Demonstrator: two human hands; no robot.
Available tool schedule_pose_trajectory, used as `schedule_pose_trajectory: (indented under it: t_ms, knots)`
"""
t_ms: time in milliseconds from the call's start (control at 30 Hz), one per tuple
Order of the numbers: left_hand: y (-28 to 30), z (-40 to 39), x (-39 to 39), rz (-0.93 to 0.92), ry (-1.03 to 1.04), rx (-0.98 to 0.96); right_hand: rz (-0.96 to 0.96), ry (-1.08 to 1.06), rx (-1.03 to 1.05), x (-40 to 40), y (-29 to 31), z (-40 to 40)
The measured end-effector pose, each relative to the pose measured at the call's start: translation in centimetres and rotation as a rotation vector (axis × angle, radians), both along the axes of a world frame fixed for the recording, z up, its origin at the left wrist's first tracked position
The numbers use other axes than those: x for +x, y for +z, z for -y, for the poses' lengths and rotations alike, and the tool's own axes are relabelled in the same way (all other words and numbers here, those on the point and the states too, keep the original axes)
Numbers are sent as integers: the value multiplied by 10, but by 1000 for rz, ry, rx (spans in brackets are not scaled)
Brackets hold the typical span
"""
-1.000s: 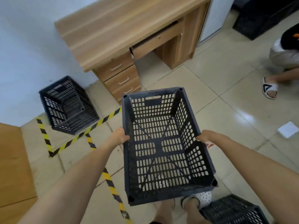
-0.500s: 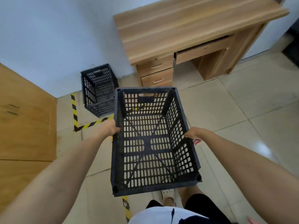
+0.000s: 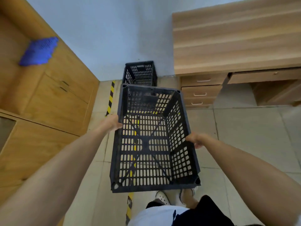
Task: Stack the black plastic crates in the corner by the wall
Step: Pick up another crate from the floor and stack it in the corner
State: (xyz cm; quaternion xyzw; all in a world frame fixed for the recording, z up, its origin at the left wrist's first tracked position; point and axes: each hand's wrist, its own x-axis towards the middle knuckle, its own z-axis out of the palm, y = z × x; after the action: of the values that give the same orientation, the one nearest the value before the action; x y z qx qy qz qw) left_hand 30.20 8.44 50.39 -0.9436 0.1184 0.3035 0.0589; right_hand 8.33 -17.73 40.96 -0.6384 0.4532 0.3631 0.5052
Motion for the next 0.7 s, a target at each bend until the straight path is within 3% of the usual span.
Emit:
schedule_pose_trajectory:
  t_ms: [333,533,700]
  knots:
    - [-9,-15,99,-6,66,-7,81,89,-44,128,-14,15]
    - [-23,-19,210,-38,35,-26,33,90,-52,225,-97,30]
    - [-31,-24,294,-72,29,-40,6,77,-64,299,-31,1]
